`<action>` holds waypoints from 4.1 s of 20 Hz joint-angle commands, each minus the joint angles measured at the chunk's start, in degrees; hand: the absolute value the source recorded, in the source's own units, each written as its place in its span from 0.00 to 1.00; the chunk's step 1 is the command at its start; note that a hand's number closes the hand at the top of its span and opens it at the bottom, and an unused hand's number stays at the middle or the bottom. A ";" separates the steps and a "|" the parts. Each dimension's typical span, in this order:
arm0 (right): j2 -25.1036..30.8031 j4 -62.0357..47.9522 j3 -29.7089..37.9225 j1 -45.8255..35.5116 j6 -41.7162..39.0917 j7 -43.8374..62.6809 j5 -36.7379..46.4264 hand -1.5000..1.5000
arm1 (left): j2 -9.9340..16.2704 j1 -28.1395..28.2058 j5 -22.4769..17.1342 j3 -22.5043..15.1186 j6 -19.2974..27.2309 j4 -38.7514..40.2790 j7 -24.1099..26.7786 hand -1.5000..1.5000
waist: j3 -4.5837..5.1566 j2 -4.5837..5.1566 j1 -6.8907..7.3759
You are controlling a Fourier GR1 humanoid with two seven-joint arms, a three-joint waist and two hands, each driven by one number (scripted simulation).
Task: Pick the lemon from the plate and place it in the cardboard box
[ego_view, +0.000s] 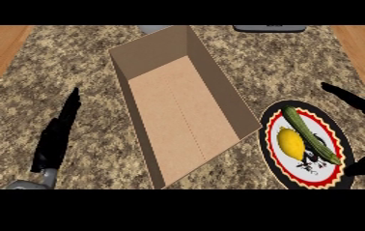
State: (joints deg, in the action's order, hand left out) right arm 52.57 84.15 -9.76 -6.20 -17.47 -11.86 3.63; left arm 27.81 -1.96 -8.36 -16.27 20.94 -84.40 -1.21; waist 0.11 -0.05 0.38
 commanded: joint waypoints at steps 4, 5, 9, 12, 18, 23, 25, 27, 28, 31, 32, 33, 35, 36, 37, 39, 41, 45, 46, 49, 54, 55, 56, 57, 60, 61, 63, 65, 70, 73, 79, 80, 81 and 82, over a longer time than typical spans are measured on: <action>-0.20 9.85 -2.28 2.28 -5.47 12.35 3.45 0.00 | -0.31 0.76 0.15 2.51 -2.30 -1.66 -1.79 0.50 | -0.07 -0.05 -0.52; -1.66 10.26 -3.57 5.85 -2.52 10.57 6.77 0.00 | 2.57 2.10 -1.08 4.79 -4.56 -3.01 -1.35 0.50 | -0.09 -0.09 -0.53; -9.71 11.10 -4.53 1.30 -2.02 20.30 9.58 0.00 | -1.39 -0.23 2.98 3.69 -3.49 -1.02 -1.99 0.50 | -0.09 0.03 -0.25; -9.78 4.69 -1.65 0.95 -4.55 14.00 13.54 0.00 | -3.98 -0.94 4.02 5.21 -5.00 2.54 -0.86 0.50 | -0.11 0.10 -0.31; -15.04 4.26 -2.67 0.55 -4.48 17.72 19.76 0.00 | -4.39 4.16 7.06 5.25 -4.75 -7.18 -4.52 0.50 | -0.12 0.03 0.07; -18.18 0.59 -0.45 2.45 -4.41 11.93 24.36 0.00 | -6.11 3.86 7.15 9.66 -8.43 -2.99 -1.84 0.50 | -0.12 0.06 -0.15; -18.28 4.42 1.92 5.24 -5.72 11.26 24.60 0.00 | -5.69 5.39 6.99 11.47 -10.88 -5.41 -1.97 0.50 | -0.11 0.01 -0.29; -20.98 4.81 0.86 4.00 -5.76 14.29 26.32 0.00 | -7.91 4.93 10.10 10.83 -9.09 -2.15 0.64 0.50 | -0.10 0.03 -0.33; -20.75 0.79 2.22 2.17 -6.28 10.98 27.27 0.00 | -9.85 1.32 10.82 10.53 -9.13 0.34 -1.05 0.50 | -0.11 0.06 -0.37; -21.74 6.16 3.57 5.97 -7.27 12.70 28.23 0.00 | -9.43 0.44 10.35 12.85 -12.55 1.76 -0.02 0.50 | -0.10 0.04 -0.51; -20.20 1.11 5.66 1.71 -9.35 10.46 26.24 0.00 | -9.41 1.89 12.08 10.32 -10.15 -7.57 -7.84 0.50 | -0.13 0.03 -0.23; -22.41 -0.91 4.74 1.17 -8.28 9.45 29.13 0.00 | -10.50 0.14 12.49 11.71 -11.29 -3.02 -5.45 0.50 | -0.12 0.06 -0.30; -26.38 2.57 0.73 3.70 -5.86 13.23 32.39 0.00 | -11.40 1.48 13.79 11.37 -9.93 -4.40 -5.48 0.50 | -0.12 0.03 -0.31; -24.58 4.92 4.45 6.70 -7.01 10.37 31.11 0.00 | -12.39 1.65 13.56 12.62 -11.34 -1.54 -2.24 0.50 | -0.11 0.02 -0.47; -25.17 2.08 3.91 4.79 -7.38 10.25 32.08 0.00 | -11.45 4.51 14.18 11.38 -11.55 -10.01 -8.00 0.50 | -0.12 0.00 -0.25; -25.42 4.23 5.61 4.45 -10.40 10.94 31.87 0.00 | -11.57 -0.44 13.67 15.17 -13.93 -1.12 -3.76 0.50 | -0.10 0.04 -0.44; -25.88 4.37 7.16 3.80 -11.88 11.55 32.38 0.00 | -13.55 3.26 15.51 14.34 -12.40 -4.52 -3.95 0.50 | -0.11 0.02 -0.34; -27.82 -0.12 6.50 4.07 -8.46 7.35 36.19 0.00 | -13.84 5.90 15.53 15.35 -14.62 -5.46 -2.32 0.50 | -0.11 0.03 -0.27; -29.50 5.69 5.44 5.72 -10.12 11.66 35.60 0.00 | -12.83 0.12 14.92 17.15 -15.81 -1.96 -3.30 0.50 | -0.10 0.03 -0.48; -29.42 -1.42 5.21 3.54 -7.53 7.26 39.94 0.00 | -13.39 3.03 15.67 17.10 -16.41 -6.96 -5.47 0.50 | -0.11 0.03 -0.28; -30.26 -0.52 6.07 5.38 -9.65 6.55 39.02 1.00 | -14.61 -0.85 17.11 17.43 -16.43 -2.48 -6.42 0.50 | -0.10 0.04 -0.53; -30.46 -8.25 7.17 -0.10 -9.01 4.36 38.89 1.00 | -14.78 1.58 17.26 17.19 -16.23 -4.09 -4.38 0.50 | -0.12 0.09 -0.17; -31.75 -4.48 5.25 0.61 -10.12 6.90 39.90 1.00 | -15.62 4.36 18.37 16.02 -15.59 -6.66 -4.34 0.50 | -0.11 0.04 -0.16; -31.51 -7.27 5.83 1.21 -3.89 2.23 42.25 1.00 | -14.66 1.89 17.27 17.62 -16.70 -7.04 -7.37 0.50 | -0.13 0.06 -0.22; -28.83 -4.06 8.89 2.88 2.25 1.06 44.36 1.00 | -15.58 4.10 16.86 16.99 -16.71 -7.50 -6.12 0.50 | -0.13 0.03 -0.24; -31.66 -1.89 5.98 4.34 4.24 3.11 46.88 1.00 | -15.97 2.68 18.08 17.40 -16.14 -1.74 -1.74 0.50 | -0.10 0.07 -0.47; -29.81 -5.61 8.96 2.21 5.78 -1.36 46.13 1.00 | -15.75 -0.36 18.16 17.97 -16.38 -3.08 -5.76 0.50 | -0.12 0.07 -0.40; -33.72 3.27 6.12 9.46 8.10 11.05 51.01 1.00 | -16.47 4.94 18.45 16.38 -15.82 -8.00 -5.01 0.50 | -0.09 -0.21 -0.69; -38.99 11.78 3.18 13.44 9.71 30.87 61.79 1.00 | -14.93 3.20 18.76 18.19 -15.62 -6.01 -5.65 0.50 | 0.01 -0.37 -1.47; -39.08 19.92 1.87 19.05 9.56 32.68 63.95 1.00 | -13.60 3.20 15.86 19.32 -19.16 -8.32 -7.70 0.50 | -0.08 -0.18 -0.88; -41.13 30.74 -1.83 20.06 7.02 38.89 69.52 1.00 | -16.89 5.37 18.33 17.95 -17.35 -4.31 -0.64 0.50 | -0.08 -0.04 -0.62; -40.00 32.04 1.66 15.72 3.11 39.62 67.19 1.00 | -15.85 5.26 18.46 18.07 -17.85 -7.86 -4.35 0.50 | -0.09 -0.05 -0.42; -42.33 32.52 -3.14 22.10 9.45 39.02 70.73 1.00 | -18.16 0.78 20.37 17.64 -14.85 -2.82 -2.92 0.50 | -0.10 -0.02 -0.87; -40.84 38.17 0.52 19.16 3.04 38.78 65.28 1.00 | -15.50 2.85 17.96 19.59 -18.23 -1.90 -1.51 0.50 | -0.07 -0.03 -0.79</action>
State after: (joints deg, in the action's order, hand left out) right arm 12.12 114.12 -9.84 12.23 -11.44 25.43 70.49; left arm 11.76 1.09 10.00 2.30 3.75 -88.88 -4.39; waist 0.04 -0.12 -0.37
